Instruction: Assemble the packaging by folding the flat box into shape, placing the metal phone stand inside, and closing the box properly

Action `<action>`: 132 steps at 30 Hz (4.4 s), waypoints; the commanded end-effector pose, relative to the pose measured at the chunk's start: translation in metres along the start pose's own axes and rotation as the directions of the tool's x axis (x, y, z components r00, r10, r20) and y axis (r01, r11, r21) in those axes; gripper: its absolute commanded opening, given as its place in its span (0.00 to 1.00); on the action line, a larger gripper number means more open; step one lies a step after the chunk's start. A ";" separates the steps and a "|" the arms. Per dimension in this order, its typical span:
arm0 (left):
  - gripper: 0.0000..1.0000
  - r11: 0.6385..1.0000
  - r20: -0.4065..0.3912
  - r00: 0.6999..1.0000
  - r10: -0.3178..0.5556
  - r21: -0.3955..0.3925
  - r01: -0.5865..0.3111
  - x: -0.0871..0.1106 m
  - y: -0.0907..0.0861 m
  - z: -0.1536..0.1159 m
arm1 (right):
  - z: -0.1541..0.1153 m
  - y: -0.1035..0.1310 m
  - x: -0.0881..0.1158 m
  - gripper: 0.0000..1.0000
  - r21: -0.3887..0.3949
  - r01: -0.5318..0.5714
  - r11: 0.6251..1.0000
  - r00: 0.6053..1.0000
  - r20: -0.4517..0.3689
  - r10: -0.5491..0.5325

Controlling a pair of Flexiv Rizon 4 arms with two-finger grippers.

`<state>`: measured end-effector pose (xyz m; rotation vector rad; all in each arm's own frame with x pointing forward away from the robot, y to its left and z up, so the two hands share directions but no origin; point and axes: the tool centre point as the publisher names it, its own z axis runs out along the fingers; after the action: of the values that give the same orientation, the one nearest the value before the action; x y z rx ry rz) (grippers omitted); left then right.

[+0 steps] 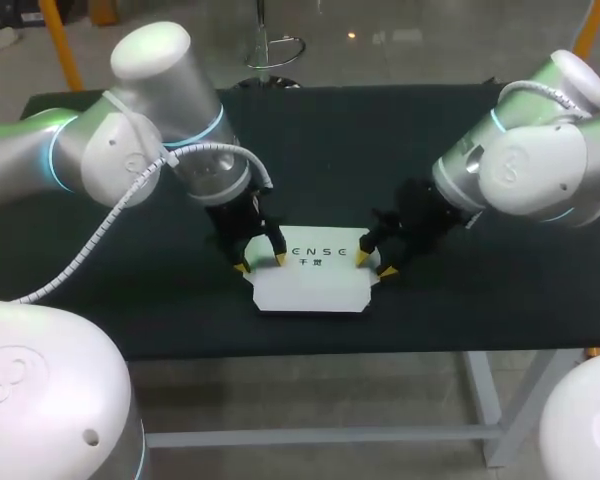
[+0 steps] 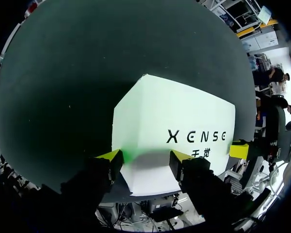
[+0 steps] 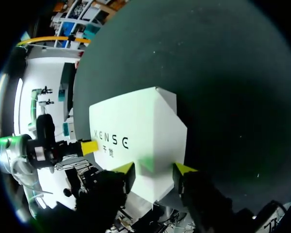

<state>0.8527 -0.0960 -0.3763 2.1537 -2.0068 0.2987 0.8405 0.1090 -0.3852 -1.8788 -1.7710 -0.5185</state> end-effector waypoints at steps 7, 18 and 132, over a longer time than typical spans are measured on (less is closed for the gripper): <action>0.67 1.000 0.005 1.000 0.000 0.001 0.000 0.002 0.000 0.006 | 0.001 0.000 -0.001 0.48 0.003 0.001 1.000 1.000 -0.003 -0.001; 0.68 1.000 0.005 1.000 0.000 0.001 0.000 0.002 0.000 0.006 | 0.005 -0.006 -0.001 0.48 -0.052 0.007 0.999 1.000 0.024 -0.006; 0.48 0.989 -0.297 0.948 0.116 -0.058 -0.139 0.006 0.015 0.000 | 0.017 0.007 0.011 0.47 -0.103 0.003 0.995 0.988 -0.153 -0.019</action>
<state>0.8337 -0.0934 -0.3773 1.8151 -1.9490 0.5373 0.8472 0.1207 -0.3950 -1.8491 -1.6844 -0.7542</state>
